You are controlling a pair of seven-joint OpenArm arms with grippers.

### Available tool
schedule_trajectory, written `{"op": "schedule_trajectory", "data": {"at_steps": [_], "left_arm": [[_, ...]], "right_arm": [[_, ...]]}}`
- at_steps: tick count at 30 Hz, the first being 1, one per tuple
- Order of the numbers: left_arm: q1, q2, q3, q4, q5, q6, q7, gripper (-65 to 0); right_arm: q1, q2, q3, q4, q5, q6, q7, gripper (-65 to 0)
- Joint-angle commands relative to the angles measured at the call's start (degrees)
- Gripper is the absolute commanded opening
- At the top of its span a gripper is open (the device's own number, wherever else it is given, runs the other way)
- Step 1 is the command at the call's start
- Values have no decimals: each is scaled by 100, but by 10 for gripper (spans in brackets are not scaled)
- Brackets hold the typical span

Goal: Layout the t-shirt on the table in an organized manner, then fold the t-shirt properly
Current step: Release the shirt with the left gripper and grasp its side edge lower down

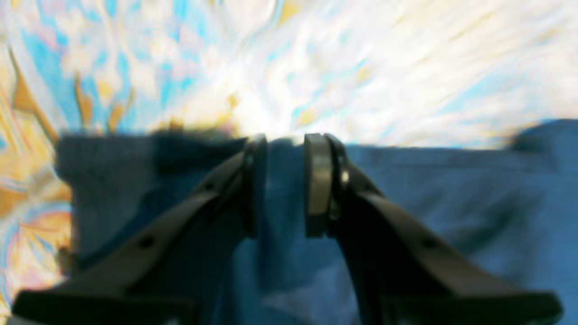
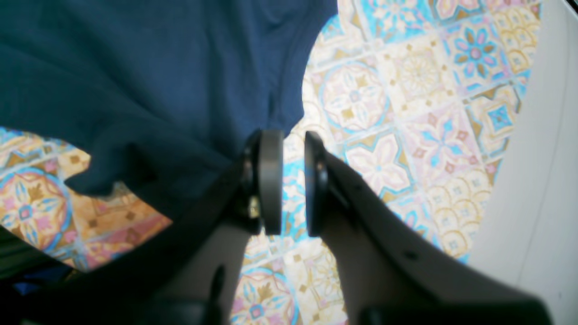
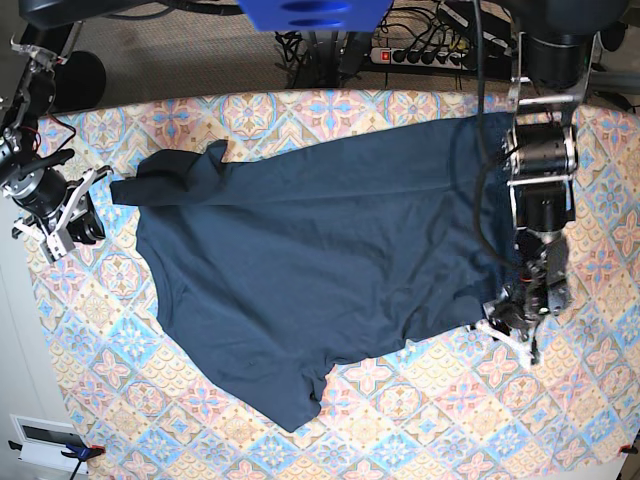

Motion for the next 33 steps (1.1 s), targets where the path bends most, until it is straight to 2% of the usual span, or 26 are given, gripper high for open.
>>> {"op": "schedule_trajectory", "data": {"at_steps": [1,4,8,12,16,20,24,25,28,33], "left_arm": [[47,-281,-287,417,6,109,-21,-503],[355,-369,-630,927,6,109,261,-503],[803,-510,-665,1604,-38,82,1008,-503],[1463,-483,-621,2166,6,82,1087,-503],[1533,-386,-366,1876,41,100,1104,-503],[1533,-378,-313,1489,41,100,911,-503],[1480,-299,-313,1085,454,109,401,-513],[1436,-228,-313,971,621,109,252,-529],[1102,-88,-313,566,1158,109,-91,-650],[548,115,-322,-207,1615,109,-566,-650]], "right_arm": [[56,135,57,77,71,-5,121,-567],[91,135,48,68,71,-5,121,-567],[65,135,30,68,71,-5,121,-567],[100,135,39,60,71,-5,121,-567],[100,135,39,68,71,-5,121,-567],[100,135,48,68,71,-5,121,-567],[100,135,57,60,71,-5,121,-567],[100,135,57,60,71,-5,121,-567],[108,135,66,60,71,-5,121,-567],[108,135,66,60,71,-5,121,-567]]}}
